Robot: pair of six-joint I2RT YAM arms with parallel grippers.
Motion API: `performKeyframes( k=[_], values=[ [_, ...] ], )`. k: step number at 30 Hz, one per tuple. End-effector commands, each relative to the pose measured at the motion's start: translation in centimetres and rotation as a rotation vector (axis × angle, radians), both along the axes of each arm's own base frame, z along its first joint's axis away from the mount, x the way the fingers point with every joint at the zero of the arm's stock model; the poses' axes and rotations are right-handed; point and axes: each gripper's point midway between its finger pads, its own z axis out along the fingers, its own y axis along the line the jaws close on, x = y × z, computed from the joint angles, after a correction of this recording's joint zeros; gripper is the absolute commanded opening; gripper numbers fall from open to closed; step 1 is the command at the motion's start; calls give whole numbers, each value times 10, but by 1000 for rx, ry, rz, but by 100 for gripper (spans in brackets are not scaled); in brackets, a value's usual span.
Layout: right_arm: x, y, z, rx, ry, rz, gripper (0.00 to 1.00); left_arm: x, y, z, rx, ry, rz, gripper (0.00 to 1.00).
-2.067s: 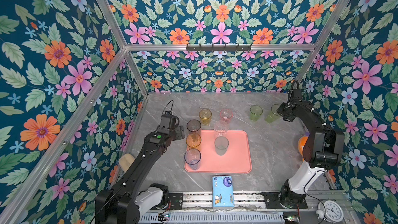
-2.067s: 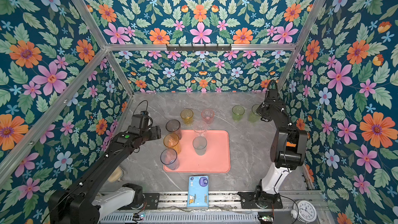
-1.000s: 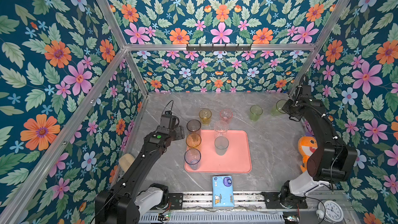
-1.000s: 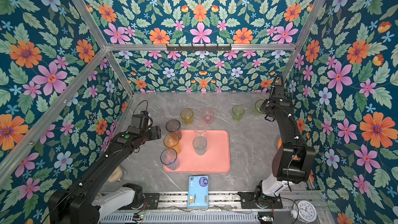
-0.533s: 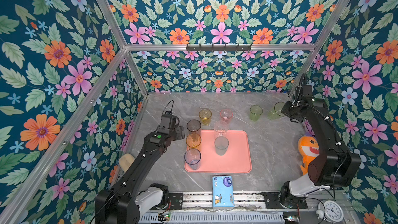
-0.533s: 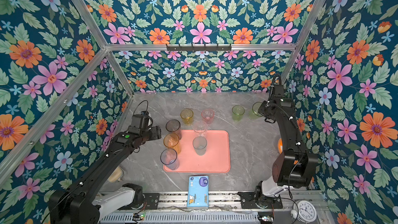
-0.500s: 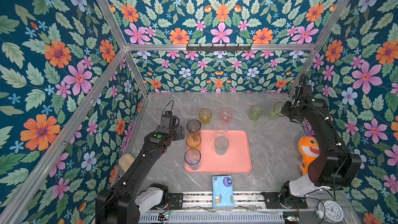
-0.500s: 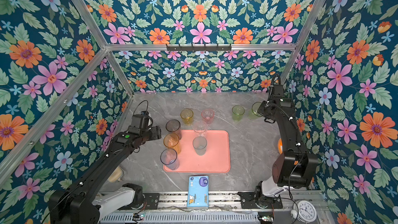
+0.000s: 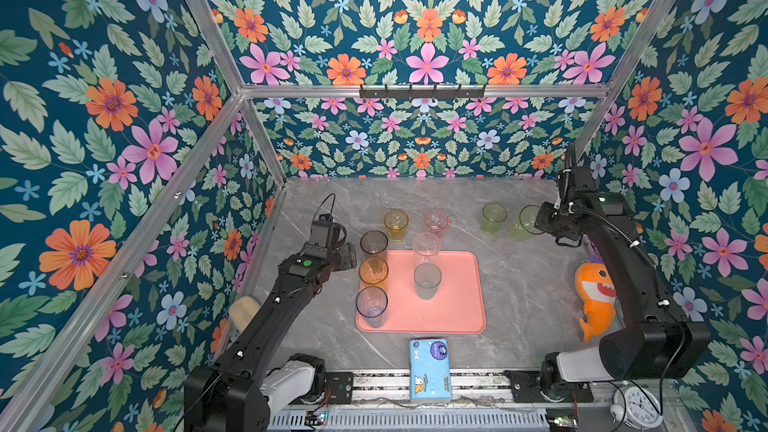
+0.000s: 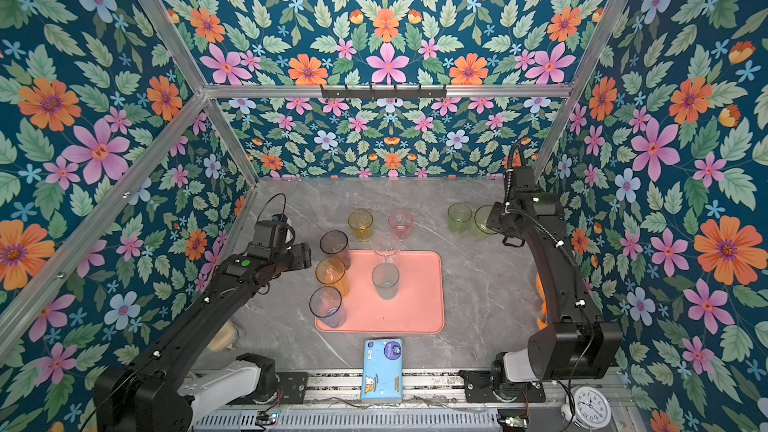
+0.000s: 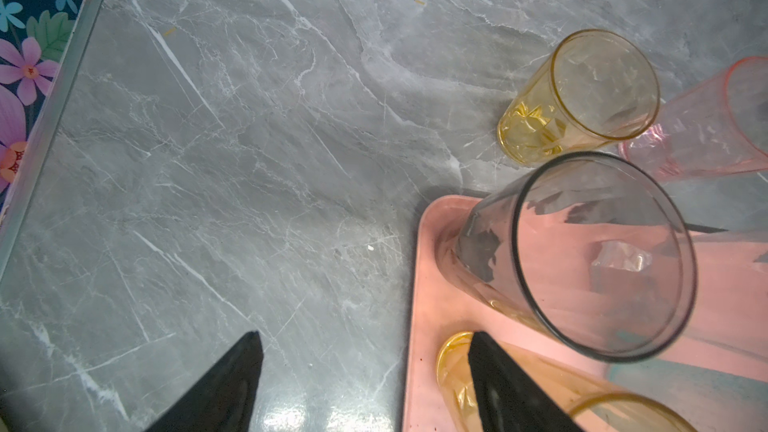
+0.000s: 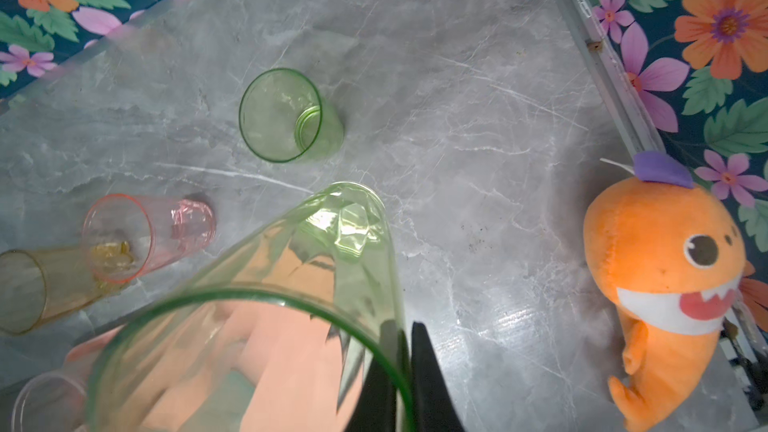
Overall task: Place the glasses into the tray
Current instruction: 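Lift the tall green cup with the right gripper and carry it toward the tray, then carry the green cup over the pink tray's near edge with the right gripper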
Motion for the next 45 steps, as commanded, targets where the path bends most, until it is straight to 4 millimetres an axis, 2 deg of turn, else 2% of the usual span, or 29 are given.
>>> performKeyframes(
  k=[1, 9, 20, 35, 45],
  values=[
    [-12, 13, -4, -16, 29, 62, 0, 2, -1, 4, -5, -14, -2, 81],
    [-41, 32, -19, 23, 40, 104, 0, 2, -3, 4, -13, -15, -6, 81],
    [-75, 83, -28, -4, 43, 234, 0, 2, -1, 3, -10, -15, 0, 81],
    [-101, 142, -56, -18, 82, 369, 0, 1, 2, 7, 4, -21, 6, 81],
    [-116, 169, -64, -33, 106, 448, 0, 1, 2, 9, 5, -28, 6, 82]
  ],
)
